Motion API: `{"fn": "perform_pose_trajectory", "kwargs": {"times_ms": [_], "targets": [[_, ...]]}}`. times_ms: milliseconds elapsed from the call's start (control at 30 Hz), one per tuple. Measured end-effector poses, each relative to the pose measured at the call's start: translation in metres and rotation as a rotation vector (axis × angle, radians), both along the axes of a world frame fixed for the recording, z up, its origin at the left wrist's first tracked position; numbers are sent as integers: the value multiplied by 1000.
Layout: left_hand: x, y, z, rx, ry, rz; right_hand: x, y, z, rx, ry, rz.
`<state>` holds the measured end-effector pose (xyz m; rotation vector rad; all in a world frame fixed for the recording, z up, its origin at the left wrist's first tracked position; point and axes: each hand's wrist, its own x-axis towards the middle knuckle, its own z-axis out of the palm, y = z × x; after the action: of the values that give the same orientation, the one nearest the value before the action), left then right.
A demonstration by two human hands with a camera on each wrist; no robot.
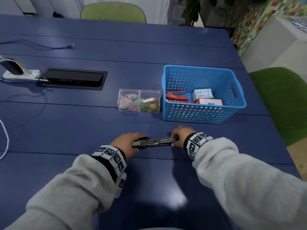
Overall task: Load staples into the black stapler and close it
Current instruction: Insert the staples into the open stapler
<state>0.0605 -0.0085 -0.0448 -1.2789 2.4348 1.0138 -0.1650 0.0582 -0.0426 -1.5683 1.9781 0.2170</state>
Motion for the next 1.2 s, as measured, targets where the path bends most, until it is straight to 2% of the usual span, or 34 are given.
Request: {"fn": "perform_pose_trajectory", "kwargs": {"times_ms": [200,367,467,600,767,967,1067,1200], "targets": [[-15,3,-3,-4,-22,-82,-8,12,7,-23,-30,0],[-17,2,-3,-23,-29,-103,-57,45,18,-123,3,-256],[-19,3,-3,-42,-36,-111,-76,66,12,-33,50,-307],[-20,2,-2,-39,-60,-123,-66,72,4,52,59,-240],[-21,2,-1,-30,-58,-124,-55,64,-3,-11,77,-164],[-20,0,-4,-38,-59,-131,-54,58,7,16,96,-153],[-20,-1,-4,-40,-61,-140,-45,52,18,-76,21,-169],[-20,-2,-4,-36,-68,-160,-17,34,25,-179,-47,3]]}}
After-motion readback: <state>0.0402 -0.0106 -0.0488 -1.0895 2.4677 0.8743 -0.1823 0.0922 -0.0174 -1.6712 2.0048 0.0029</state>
